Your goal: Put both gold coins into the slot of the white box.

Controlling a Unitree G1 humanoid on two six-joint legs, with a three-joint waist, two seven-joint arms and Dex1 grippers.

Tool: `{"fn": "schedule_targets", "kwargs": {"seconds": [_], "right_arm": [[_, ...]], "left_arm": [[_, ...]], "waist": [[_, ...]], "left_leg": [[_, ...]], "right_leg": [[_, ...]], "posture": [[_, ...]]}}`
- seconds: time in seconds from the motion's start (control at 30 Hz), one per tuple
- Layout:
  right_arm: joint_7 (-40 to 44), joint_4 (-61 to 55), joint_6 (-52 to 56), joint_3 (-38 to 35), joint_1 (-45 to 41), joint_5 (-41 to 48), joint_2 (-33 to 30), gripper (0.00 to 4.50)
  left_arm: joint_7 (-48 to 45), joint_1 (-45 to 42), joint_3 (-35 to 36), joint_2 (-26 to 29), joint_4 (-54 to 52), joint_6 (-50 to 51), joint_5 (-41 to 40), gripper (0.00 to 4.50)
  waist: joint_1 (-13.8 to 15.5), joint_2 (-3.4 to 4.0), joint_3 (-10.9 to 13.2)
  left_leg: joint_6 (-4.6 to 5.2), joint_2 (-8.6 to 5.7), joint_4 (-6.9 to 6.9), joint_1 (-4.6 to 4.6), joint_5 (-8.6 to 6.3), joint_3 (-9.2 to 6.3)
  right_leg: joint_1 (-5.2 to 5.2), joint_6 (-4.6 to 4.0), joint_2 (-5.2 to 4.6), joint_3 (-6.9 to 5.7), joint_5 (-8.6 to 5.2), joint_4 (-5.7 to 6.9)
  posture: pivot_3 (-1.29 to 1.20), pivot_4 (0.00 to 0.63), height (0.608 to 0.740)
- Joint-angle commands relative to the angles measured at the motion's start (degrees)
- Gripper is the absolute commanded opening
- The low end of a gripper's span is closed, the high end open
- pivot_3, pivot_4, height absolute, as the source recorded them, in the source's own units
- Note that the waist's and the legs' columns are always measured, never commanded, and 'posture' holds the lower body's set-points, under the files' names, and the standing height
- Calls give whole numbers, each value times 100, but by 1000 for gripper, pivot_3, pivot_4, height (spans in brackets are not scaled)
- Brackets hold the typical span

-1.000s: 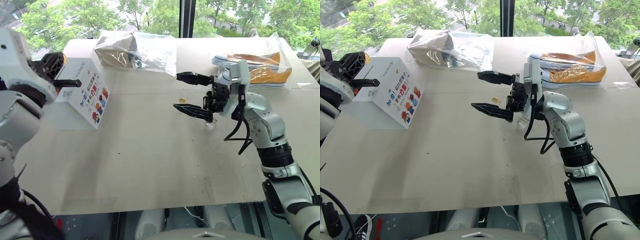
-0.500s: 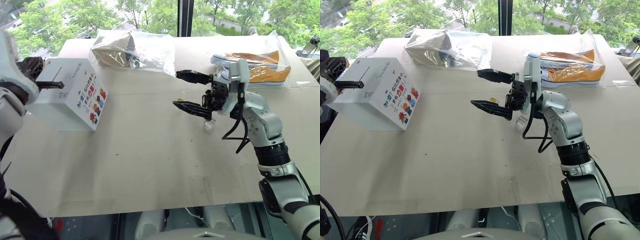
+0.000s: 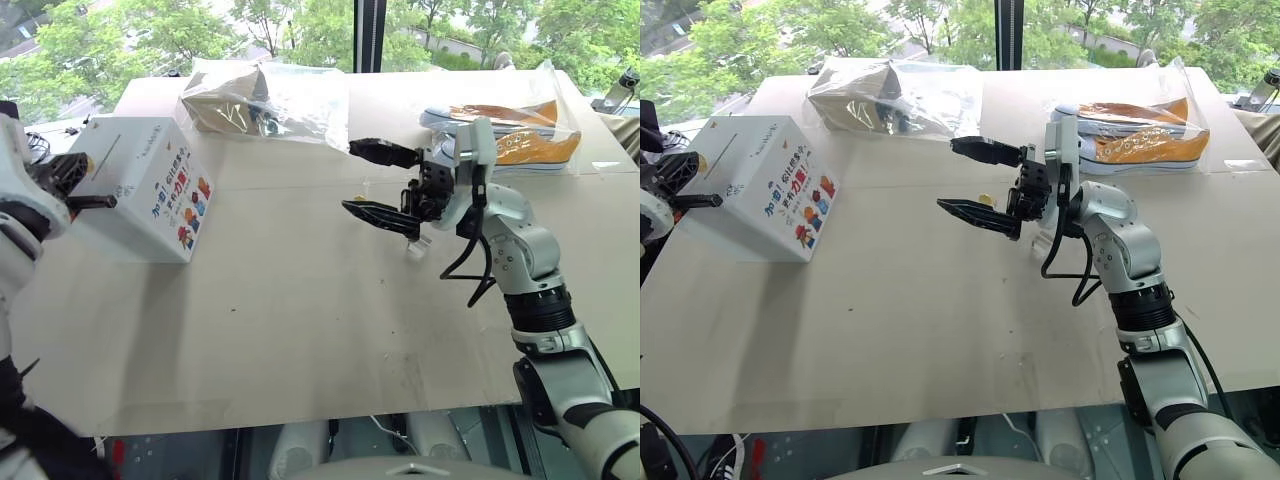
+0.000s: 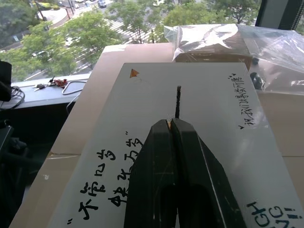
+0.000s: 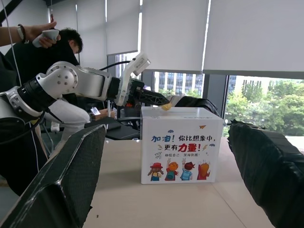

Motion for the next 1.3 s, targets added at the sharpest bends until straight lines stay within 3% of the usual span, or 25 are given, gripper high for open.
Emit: {"fn": "schedule_targets", "kwargs": {"seconds": [0.03,1.03,1.13,1.3], "right_arm": [[-32,-242,-25,-168,-62,51,4,4428],[42,-311,115,-168,-20,52,-93,4428],[52,-300,108,-165,-23,44,-83,4500],[-305,-130,30,-7,-28,-493,-154,4500]], "left_arm": [[-130,-9,14,-31,-77,-156,249,0],[-389,-204,-25,-721,-9,-56,707,0],[-387,-257,91,-792,-52,-18,605,647],[-341,-599,316,-907,-168,-752,732,2809]], "waist": [[-1,0,0],[4,-1,-8],[3,-1,-9],[5,-2,-9]], "left_leg": [[0,0,0,0,0,0],[0,-5,3,3,0,0],[0,-5,3,3,0,0],[0,-6,5,3,1,-1]], "right_leg": [[0,0,-1,1,0,0],[-4,0,-6,0,1,23],[-4,0,-6,0,1,24],[-4,0,-5,-2,1,25]], "posture": [[0,150,740],[0,150,740],[0,150,740],[0,150,740]]}}
